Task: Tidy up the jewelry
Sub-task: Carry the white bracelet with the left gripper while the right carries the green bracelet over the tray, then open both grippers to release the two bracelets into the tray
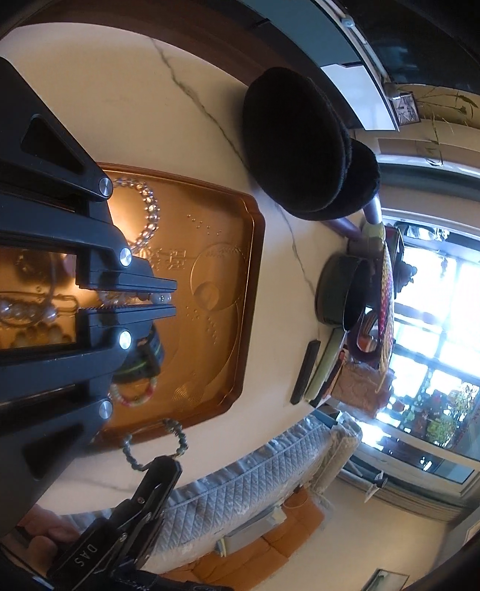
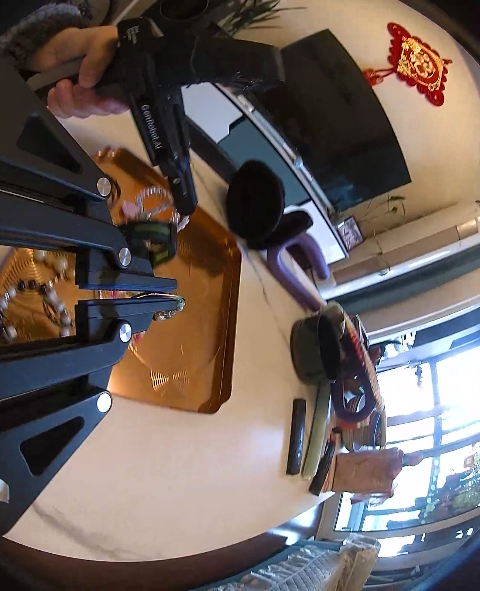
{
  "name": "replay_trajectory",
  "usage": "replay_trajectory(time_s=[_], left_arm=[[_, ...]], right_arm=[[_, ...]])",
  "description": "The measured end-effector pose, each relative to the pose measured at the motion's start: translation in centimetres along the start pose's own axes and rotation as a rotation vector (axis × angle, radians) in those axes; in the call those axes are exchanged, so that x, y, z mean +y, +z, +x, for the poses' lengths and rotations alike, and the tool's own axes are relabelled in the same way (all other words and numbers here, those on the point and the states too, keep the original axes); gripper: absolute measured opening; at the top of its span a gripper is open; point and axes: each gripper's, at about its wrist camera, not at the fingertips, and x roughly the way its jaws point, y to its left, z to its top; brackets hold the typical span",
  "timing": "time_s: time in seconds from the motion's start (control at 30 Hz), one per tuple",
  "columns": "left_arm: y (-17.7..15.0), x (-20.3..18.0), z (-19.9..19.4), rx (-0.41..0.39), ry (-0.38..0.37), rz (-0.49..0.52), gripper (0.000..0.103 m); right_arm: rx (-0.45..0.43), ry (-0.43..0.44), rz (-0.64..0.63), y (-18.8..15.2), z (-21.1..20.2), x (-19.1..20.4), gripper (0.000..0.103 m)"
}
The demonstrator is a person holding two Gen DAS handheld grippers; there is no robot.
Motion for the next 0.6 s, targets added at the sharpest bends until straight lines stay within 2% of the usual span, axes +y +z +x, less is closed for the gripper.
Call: replay_trajectory(time_s=[0.1, 0.27, 0.6], left_arm=[[0.1, 0.6, 1.2, 0.015, 0.000, -0.025, 0.006], [-0.4, 0.0, 2.5, 0.026, 0.039, 0.003, 0.006], [-0.3, -0.3, 2.2, 0.019, 0.079, 0.023, 0.006]], right_arm=[[0.007, -0.033, -0.010, -0.2, 0.7, -0.3, 0.002], [0.019, -0.046, -0.013, -0.6, 1.6, -0.8, 0.002], [0.022, -0.063, -0.007, -0.9, 1.8, -0.8, 0.003]])
